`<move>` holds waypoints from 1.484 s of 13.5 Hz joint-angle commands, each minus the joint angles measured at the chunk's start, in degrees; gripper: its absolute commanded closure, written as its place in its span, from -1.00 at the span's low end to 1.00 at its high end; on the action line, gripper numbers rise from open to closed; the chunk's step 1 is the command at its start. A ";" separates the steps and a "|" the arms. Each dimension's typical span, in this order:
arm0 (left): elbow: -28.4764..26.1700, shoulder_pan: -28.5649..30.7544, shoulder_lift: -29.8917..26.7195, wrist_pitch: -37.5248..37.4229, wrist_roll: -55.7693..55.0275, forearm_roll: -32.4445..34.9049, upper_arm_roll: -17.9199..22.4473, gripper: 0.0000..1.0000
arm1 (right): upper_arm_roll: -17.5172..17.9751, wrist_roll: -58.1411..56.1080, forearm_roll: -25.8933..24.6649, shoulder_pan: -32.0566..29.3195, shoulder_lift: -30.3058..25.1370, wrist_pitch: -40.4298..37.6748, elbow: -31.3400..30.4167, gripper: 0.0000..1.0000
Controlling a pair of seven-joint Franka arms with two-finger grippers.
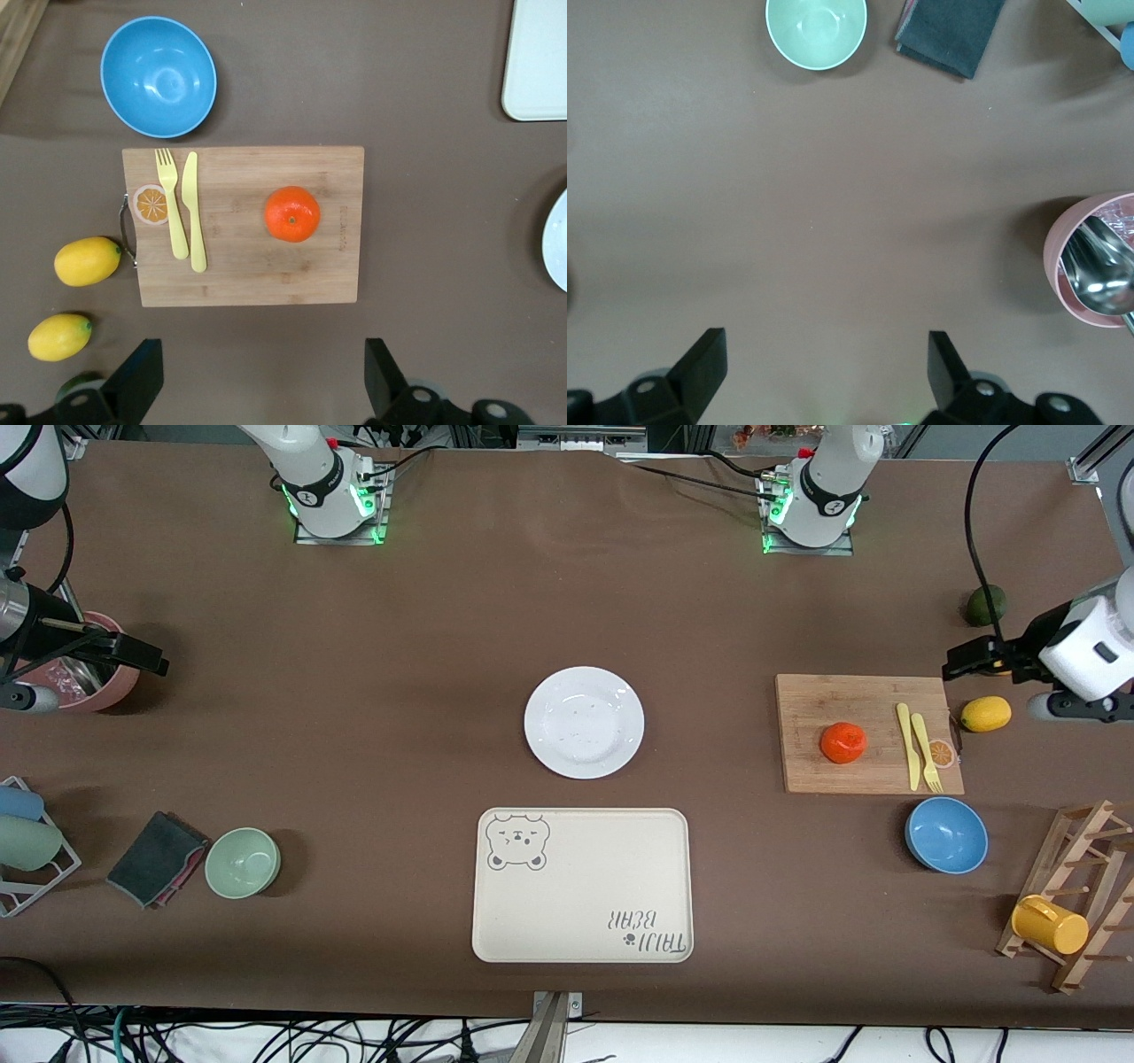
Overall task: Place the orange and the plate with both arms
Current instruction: 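Move the left gripper down over the orange on the cutting board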
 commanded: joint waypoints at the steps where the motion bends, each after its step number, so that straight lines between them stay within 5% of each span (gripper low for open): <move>1: -8.72 0.45 -1.50 8.67 0.48 -0.61 -0.36 -1.00 | 0.16 0.10 0.83 -0.15 -0.65 -0.51 -0.24 -1.00; 9: -27.89 0.54 1.65 35.83 -0.14 -1.14 -0.45 -1.00 | 0.16 0.10 0.83 -0.06 -0.65 -0.51 -0.24 -1.00; 20: -28.96 -2.18 10.97 46.85 0.04 -5.44 -0.53 -1.00 | 0.16 0.01 0.83 -0.15 -0.65 -0.51 -0.24 -1.00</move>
